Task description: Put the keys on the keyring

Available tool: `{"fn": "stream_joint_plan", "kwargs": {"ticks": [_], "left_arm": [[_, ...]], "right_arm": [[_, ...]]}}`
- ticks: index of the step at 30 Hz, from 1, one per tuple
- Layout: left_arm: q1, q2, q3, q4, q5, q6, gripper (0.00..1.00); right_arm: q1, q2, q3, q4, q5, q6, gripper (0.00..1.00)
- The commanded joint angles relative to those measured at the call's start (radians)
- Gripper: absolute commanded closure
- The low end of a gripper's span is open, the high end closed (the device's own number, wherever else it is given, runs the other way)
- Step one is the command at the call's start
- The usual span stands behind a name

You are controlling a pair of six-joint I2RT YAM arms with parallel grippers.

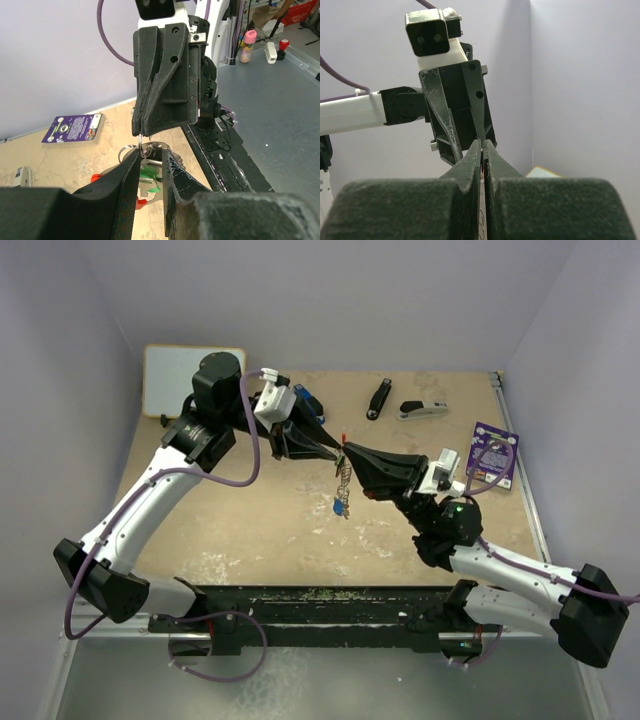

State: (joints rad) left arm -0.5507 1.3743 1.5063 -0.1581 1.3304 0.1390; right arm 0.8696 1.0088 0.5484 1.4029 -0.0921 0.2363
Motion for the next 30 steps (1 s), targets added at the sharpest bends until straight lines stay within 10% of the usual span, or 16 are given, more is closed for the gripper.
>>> {"fn": "stream_joint_plan", "kwargs": {"ticks": [1, 17, 22, 30], "left_arm": [[-0.006, -0.013, 0.056, 0.003, -0.012, -0.002, 0.73], [-0.013, 0.008, 0.055, -0.053, -0.038, 0.055, 0.76], [-0.014, 0.013, 0.057, -0.046, -0.042, 0.056, 0.97], [-0.014, 0.009, 0.074, -0.172, -0.074, 0.175, 0.97]], "right_arm": [[0.003, 0.006, 0.051, 0.066, -0.003, 0.004, 1.00], [0.005, 0.010, 0.061, 0.064, -0.009, 0.006, 1.00], [0.005, 0.013, 0.061, 0.064, -0.011, 0.010, 1.00], [0.004, -0.015, 0.051, 0.041, 0.012, 0.014, 1.00]]}}
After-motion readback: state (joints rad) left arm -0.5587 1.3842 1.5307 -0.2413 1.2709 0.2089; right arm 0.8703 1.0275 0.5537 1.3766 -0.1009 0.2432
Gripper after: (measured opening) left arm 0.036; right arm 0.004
